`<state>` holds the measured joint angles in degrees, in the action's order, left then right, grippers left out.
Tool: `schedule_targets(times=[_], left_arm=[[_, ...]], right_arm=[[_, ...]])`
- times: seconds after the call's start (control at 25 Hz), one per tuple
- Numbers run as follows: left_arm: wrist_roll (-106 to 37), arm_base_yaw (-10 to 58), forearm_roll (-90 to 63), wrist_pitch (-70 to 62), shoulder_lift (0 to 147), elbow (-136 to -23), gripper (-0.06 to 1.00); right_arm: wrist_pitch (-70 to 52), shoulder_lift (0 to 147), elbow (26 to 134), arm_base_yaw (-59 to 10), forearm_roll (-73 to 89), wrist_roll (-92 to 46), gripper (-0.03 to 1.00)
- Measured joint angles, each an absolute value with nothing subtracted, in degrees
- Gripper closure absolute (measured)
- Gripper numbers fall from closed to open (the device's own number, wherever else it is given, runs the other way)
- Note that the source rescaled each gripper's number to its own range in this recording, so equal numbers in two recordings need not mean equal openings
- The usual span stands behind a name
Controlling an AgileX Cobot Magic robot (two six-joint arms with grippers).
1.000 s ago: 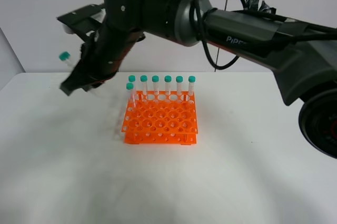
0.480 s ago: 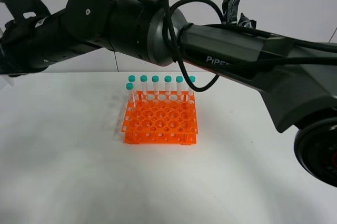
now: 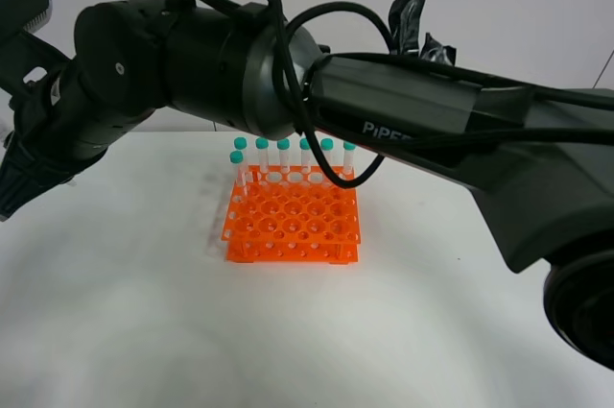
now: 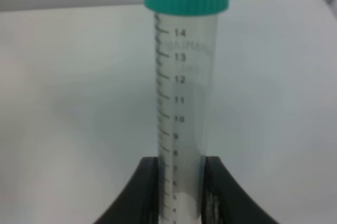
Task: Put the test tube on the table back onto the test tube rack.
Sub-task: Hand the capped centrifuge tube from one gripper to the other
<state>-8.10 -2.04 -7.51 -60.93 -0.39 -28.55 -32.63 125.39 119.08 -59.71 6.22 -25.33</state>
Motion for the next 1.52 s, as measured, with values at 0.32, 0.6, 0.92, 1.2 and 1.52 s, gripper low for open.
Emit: schedule_targets(times=[0.32, 0.6, 0.92, 1.2, 1.52], left_arm=[[-8.10, -2.04, -7.51, -60.93, -0.39, -28.55, -0.06], [-8.10, -2.04, -7.51, -60.93, -0.39, -28.55, -0.06], [-8.10, -2.04, -7.51, -60.93, -0.39, -28.55, -0.06], [-8.10, -2.04, -7.51, -60.93, -0.39, -28.55, -0.06], [-8.10, -2.04, -7.51, -60.93, -0.39, -28.55, -0.06]], right_arm=[[-20.87, 125.01, 112.74, -60.56, 3.02, -21.23, 0.96], [-12.15, 119.80, 97.80, -61.71, 2.57, -21.29, 0.96], [3.59, 104.17, 72.23, -59.55, 3.36, -22.09, 0.96], [11.78, 87.15, 50.50, -55.80, 5.31, -21.75, 0.96], [12.35, 69.84, 36.52, -55.80, 5.41, -17.30, 0.96]])
